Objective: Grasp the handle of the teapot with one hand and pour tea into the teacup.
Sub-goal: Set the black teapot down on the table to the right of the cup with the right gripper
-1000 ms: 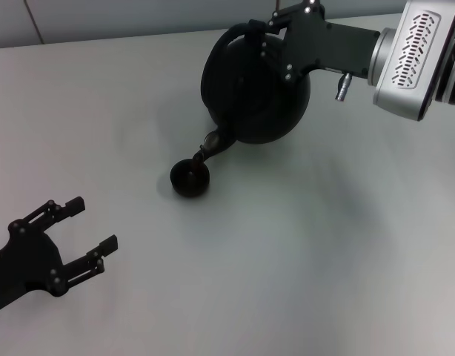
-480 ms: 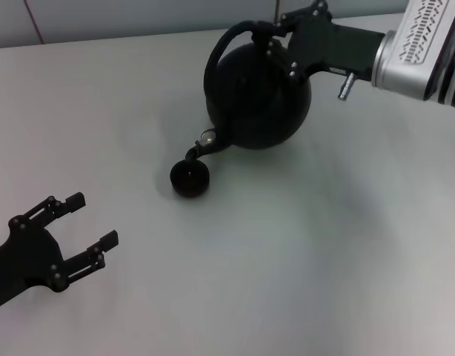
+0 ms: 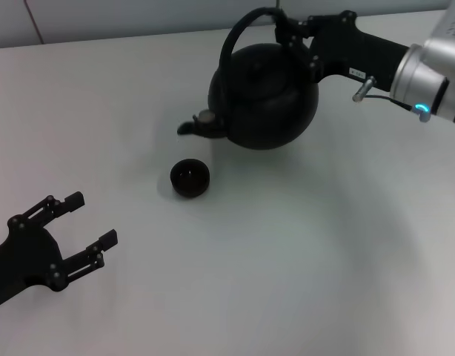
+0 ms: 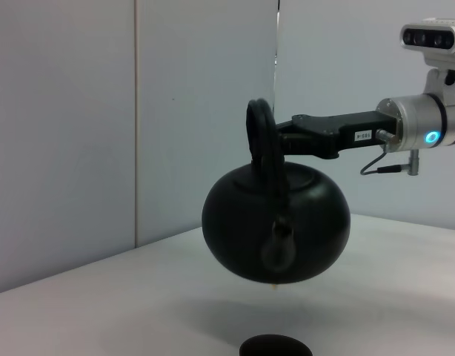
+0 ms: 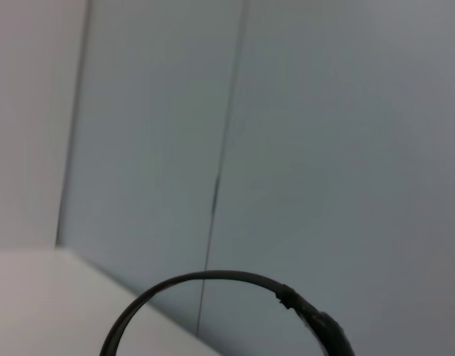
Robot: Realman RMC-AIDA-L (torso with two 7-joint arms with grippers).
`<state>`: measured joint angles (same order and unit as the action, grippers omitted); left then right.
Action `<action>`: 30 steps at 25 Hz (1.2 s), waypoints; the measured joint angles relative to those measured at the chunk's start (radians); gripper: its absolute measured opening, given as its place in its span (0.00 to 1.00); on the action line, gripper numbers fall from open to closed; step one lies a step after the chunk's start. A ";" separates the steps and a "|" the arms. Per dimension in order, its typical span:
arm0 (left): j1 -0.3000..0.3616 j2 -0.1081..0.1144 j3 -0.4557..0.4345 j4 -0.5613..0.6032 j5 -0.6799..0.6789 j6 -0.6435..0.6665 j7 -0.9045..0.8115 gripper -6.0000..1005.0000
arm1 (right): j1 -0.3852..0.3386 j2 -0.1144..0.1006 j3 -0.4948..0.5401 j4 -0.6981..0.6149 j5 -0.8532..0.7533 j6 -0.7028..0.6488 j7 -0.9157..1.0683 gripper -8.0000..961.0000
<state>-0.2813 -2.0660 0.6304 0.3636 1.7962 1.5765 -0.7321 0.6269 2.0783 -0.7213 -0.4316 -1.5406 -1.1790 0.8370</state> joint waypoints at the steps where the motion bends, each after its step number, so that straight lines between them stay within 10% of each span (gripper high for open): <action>1: 0.000 0.000 0.000 0.000 0.000 0.000 -0.001 0.80 | -0.005 0.000 0.002 0.007 0.016 -0.005 0.005 0.15; 30: 0.009 -0.002 0.006 -0.002 0.000 0.014 0.008 0.80 | -0.185 0.003 0.093 0.136 0.202 -0.106 -0.066 0.16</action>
<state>-0.2723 -2.0676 0.6365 0.3621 1.7962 1.5905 -0.7245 0.4419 2.0815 -0.6286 -0.2959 -1.3388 -1.2849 0.7712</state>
